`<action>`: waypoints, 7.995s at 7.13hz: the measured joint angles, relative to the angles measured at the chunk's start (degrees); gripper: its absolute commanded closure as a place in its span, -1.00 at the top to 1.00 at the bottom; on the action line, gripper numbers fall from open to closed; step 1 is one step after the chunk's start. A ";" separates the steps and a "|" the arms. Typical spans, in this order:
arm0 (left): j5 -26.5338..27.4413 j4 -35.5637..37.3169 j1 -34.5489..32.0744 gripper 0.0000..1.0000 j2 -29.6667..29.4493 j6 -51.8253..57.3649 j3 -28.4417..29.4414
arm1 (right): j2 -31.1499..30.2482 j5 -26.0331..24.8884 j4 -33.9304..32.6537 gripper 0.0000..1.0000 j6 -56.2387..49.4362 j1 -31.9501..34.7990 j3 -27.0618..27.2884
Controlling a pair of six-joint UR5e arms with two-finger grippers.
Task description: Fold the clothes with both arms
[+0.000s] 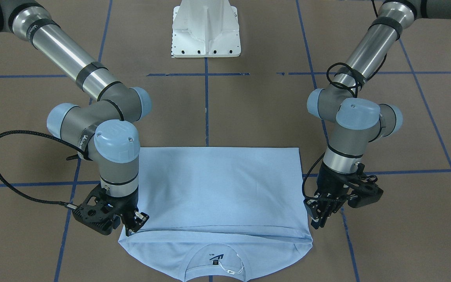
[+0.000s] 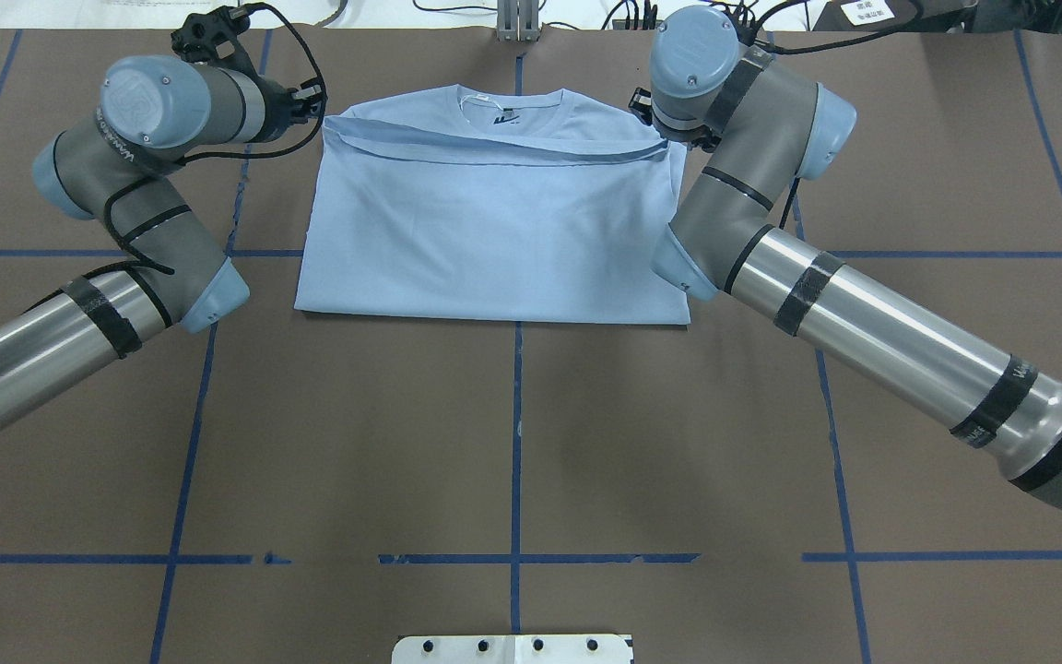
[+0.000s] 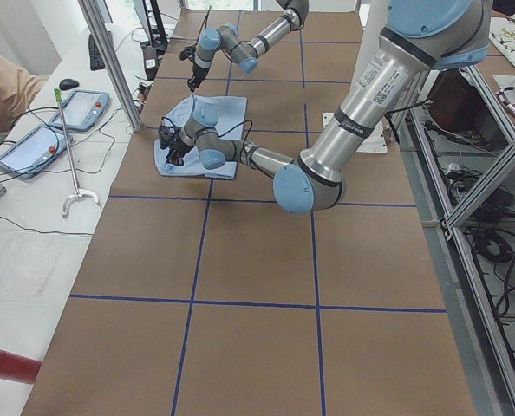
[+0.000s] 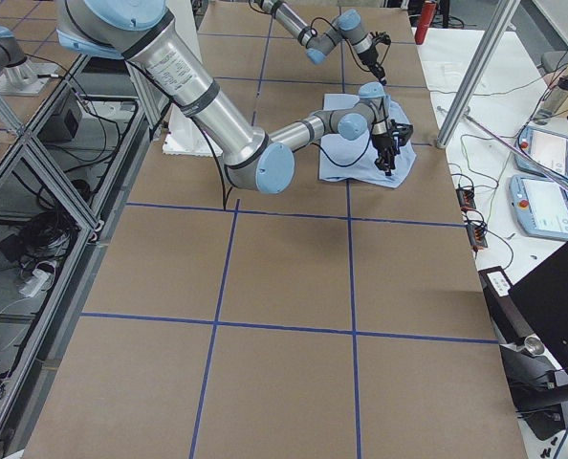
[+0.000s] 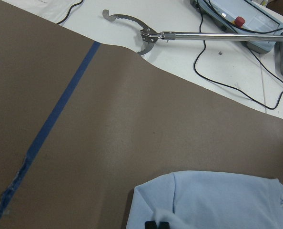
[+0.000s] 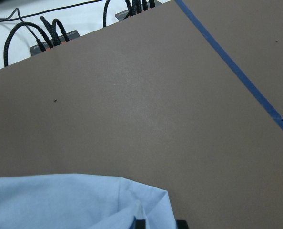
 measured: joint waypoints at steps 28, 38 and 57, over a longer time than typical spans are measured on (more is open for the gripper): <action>-7.72 -4.79 -1.46 0.21 6.72 -0.34 -9.04 | -29.27 0.20 2.87 -1.00 24.70 -14.38 38.85; -7.86 -4.00 7.74 0.32 6.77 -13.25 -19.12 | -52.66 11.35 -4.73 1.00 26.30 -43.01 70.69; -11.83 17.54 22.67 0.10 15.36 -31.77 -31.13 | -37.81 5.25 -4.48 1.00 25.77 -21.23 59.02</action>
